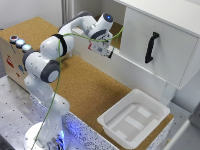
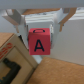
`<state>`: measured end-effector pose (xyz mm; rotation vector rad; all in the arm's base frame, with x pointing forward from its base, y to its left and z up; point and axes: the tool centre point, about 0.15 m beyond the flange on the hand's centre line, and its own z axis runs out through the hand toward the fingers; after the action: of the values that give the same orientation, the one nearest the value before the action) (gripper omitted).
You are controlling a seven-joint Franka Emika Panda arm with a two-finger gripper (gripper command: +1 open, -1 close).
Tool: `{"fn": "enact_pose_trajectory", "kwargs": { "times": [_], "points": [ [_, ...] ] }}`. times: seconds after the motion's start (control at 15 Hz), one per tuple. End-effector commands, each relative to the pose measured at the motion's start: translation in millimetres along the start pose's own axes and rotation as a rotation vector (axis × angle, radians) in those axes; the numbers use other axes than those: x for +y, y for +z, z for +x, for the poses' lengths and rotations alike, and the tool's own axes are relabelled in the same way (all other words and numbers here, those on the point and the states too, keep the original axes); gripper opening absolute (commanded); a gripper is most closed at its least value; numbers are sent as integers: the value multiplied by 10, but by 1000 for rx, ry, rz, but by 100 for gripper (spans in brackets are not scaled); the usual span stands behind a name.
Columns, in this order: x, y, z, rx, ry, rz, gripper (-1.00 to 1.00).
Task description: Place the pink object on top of the drawer
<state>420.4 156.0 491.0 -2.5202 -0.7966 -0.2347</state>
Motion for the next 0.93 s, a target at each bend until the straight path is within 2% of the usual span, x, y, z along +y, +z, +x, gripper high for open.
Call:
{"fn": "enact_pose_trajectory", "kwargs": {
  "times": [0.0,0.27,0.6,0.87],
  "points": [
    [-725,567,84,-36,-168,50,-100],
    [-1175,784,217,-64,-338,80,-100],
    [-1550,811,400,21,-511,100,-100],
    [-1778,975,431,55,-633,111,-100]
  ]
}}
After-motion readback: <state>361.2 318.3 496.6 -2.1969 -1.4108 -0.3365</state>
